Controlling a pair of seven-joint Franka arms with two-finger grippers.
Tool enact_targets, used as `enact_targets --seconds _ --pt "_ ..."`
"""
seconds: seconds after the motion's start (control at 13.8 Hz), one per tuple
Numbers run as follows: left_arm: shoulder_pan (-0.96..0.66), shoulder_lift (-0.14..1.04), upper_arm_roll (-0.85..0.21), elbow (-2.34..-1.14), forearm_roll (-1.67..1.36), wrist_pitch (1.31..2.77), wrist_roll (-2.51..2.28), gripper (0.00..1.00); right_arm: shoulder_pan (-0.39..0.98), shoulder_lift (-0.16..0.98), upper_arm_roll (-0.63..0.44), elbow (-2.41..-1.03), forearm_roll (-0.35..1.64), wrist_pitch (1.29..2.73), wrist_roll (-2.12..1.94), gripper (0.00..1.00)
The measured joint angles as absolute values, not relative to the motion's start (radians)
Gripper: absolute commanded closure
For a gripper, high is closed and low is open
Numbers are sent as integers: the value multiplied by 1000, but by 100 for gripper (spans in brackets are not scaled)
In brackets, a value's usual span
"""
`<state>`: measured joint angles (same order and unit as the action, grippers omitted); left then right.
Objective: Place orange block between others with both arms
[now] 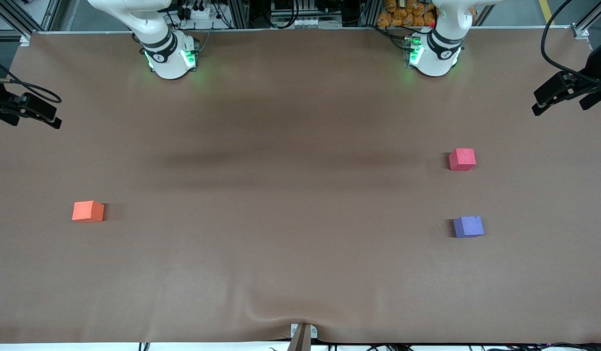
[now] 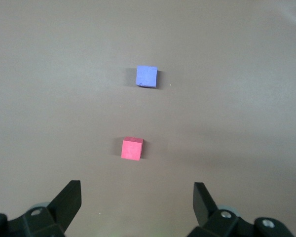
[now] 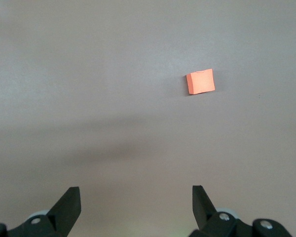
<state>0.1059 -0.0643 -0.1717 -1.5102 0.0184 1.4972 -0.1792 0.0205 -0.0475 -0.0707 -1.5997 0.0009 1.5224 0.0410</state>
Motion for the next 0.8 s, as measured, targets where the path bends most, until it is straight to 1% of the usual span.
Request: enact_targets --seconds 0.8 --pt "106 -61 -171 -1509 18 1457 -162 0 20 -48 -71 -1600 1 1522 41 0"
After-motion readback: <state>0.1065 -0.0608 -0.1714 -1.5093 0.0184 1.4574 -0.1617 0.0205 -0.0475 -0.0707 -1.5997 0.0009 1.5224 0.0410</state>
